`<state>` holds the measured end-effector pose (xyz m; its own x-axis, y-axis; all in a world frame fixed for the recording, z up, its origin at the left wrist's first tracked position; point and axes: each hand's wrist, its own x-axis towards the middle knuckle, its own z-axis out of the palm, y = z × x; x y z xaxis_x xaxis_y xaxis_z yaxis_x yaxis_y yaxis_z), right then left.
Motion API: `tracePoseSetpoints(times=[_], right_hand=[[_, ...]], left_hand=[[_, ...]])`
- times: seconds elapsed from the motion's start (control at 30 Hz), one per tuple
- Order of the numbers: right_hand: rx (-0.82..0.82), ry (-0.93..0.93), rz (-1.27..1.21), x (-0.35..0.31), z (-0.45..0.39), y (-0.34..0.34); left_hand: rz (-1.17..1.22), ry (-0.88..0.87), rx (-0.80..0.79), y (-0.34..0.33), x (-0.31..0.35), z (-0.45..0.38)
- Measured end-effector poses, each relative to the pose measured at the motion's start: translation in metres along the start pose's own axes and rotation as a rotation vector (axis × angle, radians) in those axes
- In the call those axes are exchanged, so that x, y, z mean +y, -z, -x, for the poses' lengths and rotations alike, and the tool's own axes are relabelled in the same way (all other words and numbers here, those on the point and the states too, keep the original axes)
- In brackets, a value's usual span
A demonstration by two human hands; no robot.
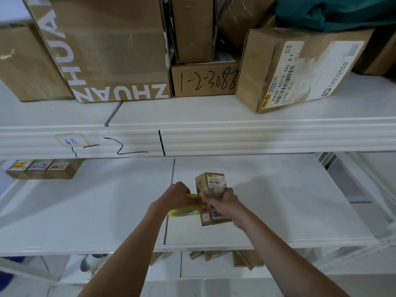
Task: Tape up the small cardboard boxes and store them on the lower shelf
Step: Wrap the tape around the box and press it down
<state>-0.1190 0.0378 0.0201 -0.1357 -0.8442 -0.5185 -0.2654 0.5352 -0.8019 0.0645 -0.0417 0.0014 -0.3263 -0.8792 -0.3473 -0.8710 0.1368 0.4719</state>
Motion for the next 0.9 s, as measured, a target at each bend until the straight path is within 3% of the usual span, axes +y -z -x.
tracePoseSetpoints(times=[0.1,0.23,0.3,0.43,0.6,0.9], right_hand=[[0.042,-0.012,-0.091,0.005,-0.007,-0.004],[0.025,0.004,-0.194,0.011,-0.008,0.011],[-0.022,-0.01,-0.187,0.013,-0.009,0.015],[-0.062,-0.028,-0.178,0.011,-0.007,0.02],[-0.115,0.012,-0.224,0.007,0.0,0.031],[-0.285,0.069,-0.343,0.004,0.005,0.023]], left_hand=[[-0.021,-0.045,-0.006,0.001,0.005,0.0],[0.203,-0.069,-0.21,0.021,-0.009,0.009],[0.274,-0.081,-0.23,0.025,-0.016,0.013],[0.274,-0.061,-0.231,0.021,-0.021,0.01],[-0.007,0.032,-0.01,0.012,-0.027,0.005],[0.078,0.036,-0.115,0.007,-0.013,0.01]])
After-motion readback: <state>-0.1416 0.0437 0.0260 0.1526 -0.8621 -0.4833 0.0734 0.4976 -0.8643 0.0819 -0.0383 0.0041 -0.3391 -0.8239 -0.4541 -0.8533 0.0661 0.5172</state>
